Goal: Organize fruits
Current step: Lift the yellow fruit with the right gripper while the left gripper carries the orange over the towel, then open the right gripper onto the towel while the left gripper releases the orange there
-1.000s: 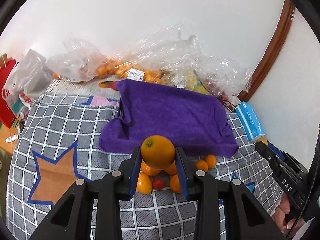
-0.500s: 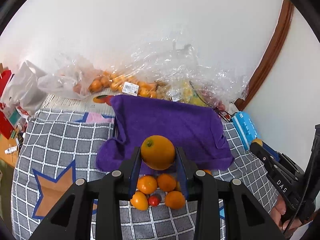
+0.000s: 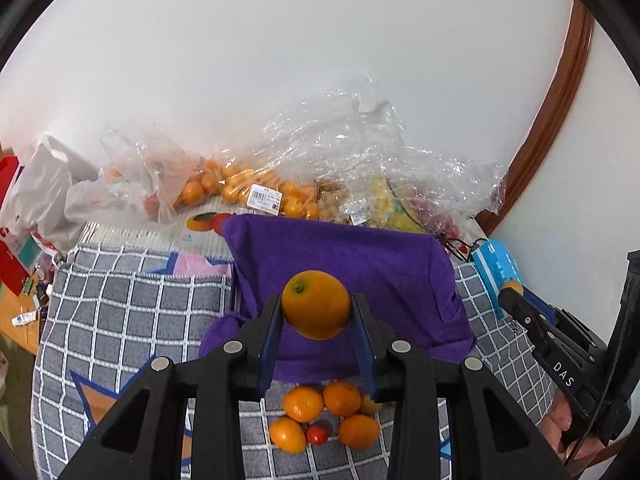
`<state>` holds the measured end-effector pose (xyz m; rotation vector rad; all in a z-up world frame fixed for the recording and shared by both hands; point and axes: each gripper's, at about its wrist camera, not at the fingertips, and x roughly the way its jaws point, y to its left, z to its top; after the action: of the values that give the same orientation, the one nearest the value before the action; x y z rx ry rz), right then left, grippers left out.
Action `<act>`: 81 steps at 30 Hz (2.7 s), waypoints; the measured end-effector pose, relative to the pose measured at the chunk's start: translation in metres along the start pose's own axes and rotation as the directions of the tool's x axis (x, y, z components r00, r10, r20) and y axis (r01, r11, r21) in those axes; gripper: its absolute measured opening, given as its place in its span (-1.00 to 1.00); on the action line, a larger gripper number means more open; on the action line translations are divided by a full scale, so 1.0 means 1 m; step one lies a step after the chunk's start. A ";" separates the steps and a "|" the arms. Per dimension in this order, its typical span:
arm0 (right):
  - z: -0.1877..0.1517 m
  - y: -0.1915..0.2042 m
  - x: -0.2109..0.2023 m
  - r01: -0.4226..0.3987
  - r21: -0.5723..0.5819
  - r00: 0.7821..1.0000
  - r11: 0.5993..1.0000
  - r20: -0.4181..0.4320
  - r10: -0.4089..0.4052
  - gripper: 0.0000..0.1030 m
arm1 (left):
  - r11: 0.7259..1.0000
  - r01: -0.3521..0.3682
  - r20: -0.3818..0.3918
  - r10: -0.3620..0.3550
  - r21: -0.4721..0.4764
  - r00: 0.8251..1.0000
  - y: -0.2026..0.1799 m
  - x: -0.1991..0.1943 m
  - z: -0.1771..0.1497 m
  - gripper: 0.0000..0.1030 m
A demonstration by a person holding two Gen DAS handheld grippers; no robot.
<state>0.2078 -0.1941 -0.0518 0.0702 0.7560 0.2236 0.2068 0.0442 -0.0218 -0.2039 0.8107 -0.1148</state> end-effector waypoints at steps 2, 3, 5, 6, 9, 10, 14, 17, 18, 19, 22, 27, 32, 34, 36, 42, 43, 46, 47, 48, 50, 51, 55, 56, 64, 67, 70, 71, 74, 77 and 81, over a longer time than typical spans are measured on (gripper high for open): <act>0.004 -0.001 0.004 0.003 -0.002 1.000 1.000 0.003 -0.003 -0.49 | 1.000 -0.001 0.002 0.001 0.003 1.000 -0.001 0.003 0.005 -0.38; 0.006 -0.002 0.006 0.004 -0.002 1.000 1.000 0.005 -0.004 -0.49 | 1.000 -0.002 0.002 0.002 0.006 1.000 -0.001 0.005 0.008 -0.38; 0.011 -0.003 0.012 0.009 -0.003 1.000 1.000 0.007 -0.009 -0.49 | 1.000 -0.004 0.002 0.004 0.011 1.000 -0.002 0.010 0.014 -0.38; 0.013 -0.004 0.015 0.012 -0.005 1.000 1.000 0.008 -0.012 -0.49 | 1.000 -0.005 0.002 0.005 0.013 1.000 -0.002 0.013 0.017 -0.38; 0.019 -0.006 0.022 0.016 -0.005 1.000 1.000 0.012 -0.016 -0.49 | 1.000 -0.007 0.000 0.007 0.018 1.000 -0.003 0.020 0.023 -0.38; 0.022 -0.007 0.025 0.018 -0.007 1.000 1.000 0.014 -0.018 -0.49 | 1.000 -0.006 -0.002 0.006 0.019 1.000 -0.002 0.023 0.025 -0.38; 0.029 -0.010 0.037 0.020 -0.008 1.000 1.000 0.014 -0.020 -0.49 | 1.000 -0.002 -0.010 0.002 0.019 1.000 -0.002 0.035 0.029 -0.38; 0.032 -0.013 0.047 0.023 -0.006 1.000 1.000 0.008 -0.022 -0.49 | 1.000 0.005 -0.021 -0.005 0.016 1.000 -0.001 0.047 0.033 -0.38; 0.033 -0.014 0.051 0.024 -0.006 1.000 1.000 0.006 -0.024 -0.49 | 1.000 0.009 -0.025 -0.008 0.014 1.000 -0.001 0.051 0.034 -0.38; 0.033 -0.016 0.054 0.025 -0.005 1.000 1.000 0.003 -0.025 -0.49 | 1.000 0.011 -0.030 -0.010 0.014 1.000 -0.001 0.055 0.035 -0.38; 0.032 -0.020 0.066 0.030 -0.003 1.000 1.000 -0.009 -0.030 -0.49 | 1.000 0.014 -0.039 -0.013 0.011 0.999 0.002 0.068 0.037 -0.38; 0.029 -0.028 0.089 0.038 0.005 0.998 0.999 -0.041 -0.037 -0.49 | 1.000 0.017 -0.070 -0.017 0.002 0.997 0.009 0.093 0.037 -0.38; 0.023 -0.029 0.106 0.041 -0.003 0.997 0.999 -0.058 -0.041 -0.49 | 0.999 0.030 -0.099 -0.031 -0.010 0.995 0.014 0.116 0.037 -0.38; 0.021 -0.030 0.114 0.040 -0.002 0.997 0.999 -0.071 -0.040 -0.49 | 1.000 0.027 -0.115 -0.027 -0.008 0.993 0.015 0.126 0.037 -0.38; 0.020 -0.031 0.122 0.039 -0.001 0.996 0.999 -0.083 -0.039 -0.49 | 1.000 0.022 -0.132 -0.023 -0.009 0.991 0.015 0.136 0.037 -0.38; 0.013 -0.041 0.150 0.041 0.000 0.991 0.999 -0.128 -0.041 -0.49 | 1.000 0.002 -0.166 -0.003 -0.008 0.986 0.018 0.160 0.038 -0.38; 0.011 -0.044 0.155 0.042 0.004 0.990 0.999 -0.137 -0.041 -0.49 | 1.000 -0.001 -0.171 0.000 -0.010 0.985 0.018 0.163 0.038 -0.38; 0.005 -0.050 0.167 0.042 0.021 0.986 0.999 -0.165 -0.038 -0.49 | 1.000 -0.018 -0.187 0.017 -0.003 0.982 0.018 0.174 0.037 -0.38; 0.003 -0.052 0.171 0.042 0.026 0.984 0.999 -0.175 -0.036 -0.49 | 1.000 -0.020 -0.194 0.020 0.000 0.981 0.019 0.179 0.036 -0.38; 0.001 -0.053 0.175 0.041 0.029 0.982 0.999 -0.184 -0.035 -0.49 | 1.000 -0.020 -0.201 0.020 -0.001 0.979 0.019 0.182 0.035 -0.38; -0.002 -0.054 0.180 0.042 0.029 0.980 0.999 -0.197 -0.036 -0.49 | 1.000 -0.023 -0.215 0.021 -0.004 0.976 0.021 0.188 0.034 -0.38; -0.004 -0.054 0.182 0.042 0.027 0.978 0.999 -0.204 -0.036 -0.49 | 1.000 -0.025 -0.223 0.022 -0.008 0.975 0.022 0.191 0.033 -0.38; -0.009 -0.053 0.191 0.036 0.027 0.973 0.999 -0.227 -0.029 -0.49 | 0.999 -0.033 -0.249 0.030 -0.009 0.968 0.022 0.200 0.029 -0.38; -0.009 -0.052 0.192 0.036 0.027 0.972 0.999 -0.232 -0.029 -0.49 | 0.999 -0.036 -0.254 0.033 -0.007 0.967 0.022 0.201 0.028 -0.38; -0.013 -0.049 0.199 0.025 0.015 0.964 1.000 -0.264 -0.020 -0.48 | 0.999 -0.044 -0.283 0.038 -0.013 0.958 0.023 0.211 0.025 -0.38; -0.013 -0.046 0.201 0.021 0.012 0.964 1.000 -0.267 -0.017 -0.37 | 0.999 -0.044 -0.303 0.038 -0.012 0.952 0.021 0.216 0.024 -0.37; -0.011 -0.043 0.198 0.022 0.010 0.967 1.000 -0.254 -0.019 -0.32 | 0.999 -0.047 -0.310 0.043 -0.005 0.950 0.018 0.219 0.023 -0.37; -0.009 -0.042 0.196 0.021 0.010 0.968 1.000 -0.249 -0.018 -0.27 | 0.999 -0.050 -0.311 0.046 -0.004 0.949 0.018 0.218 0.023 -0.37; -0.003 -0.041 0.184 0.023 0.013 0.975 1.000 -0.222 -0.019 0.00 | 0.999 -0.054 -0.313 0.049 -0.007 0.949 0.017 0.214 0.023 -0.34; 0.004 -0.039 0.169 0.031 0.025 0.980 0.999 -0.198 -0.025 0.26 | 0.998 -0.061 -0.294 0.058 -0.001 0.954 0.012 0.203 0.028 0.00; 0.007 -0.036 0.149 0.031 0.050 0.984 0.998 -0.176 -0.022 0.31 | 0.997 -0.069 -0.239 0.073 0.024 0.968 0.001 0.176 0.030 0.09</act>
<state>0.3246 -0.1954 -0.1521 0.0915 0.9381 0.1860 0.3492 0.0171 -0.1265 -0.1473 1.0569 -0.0787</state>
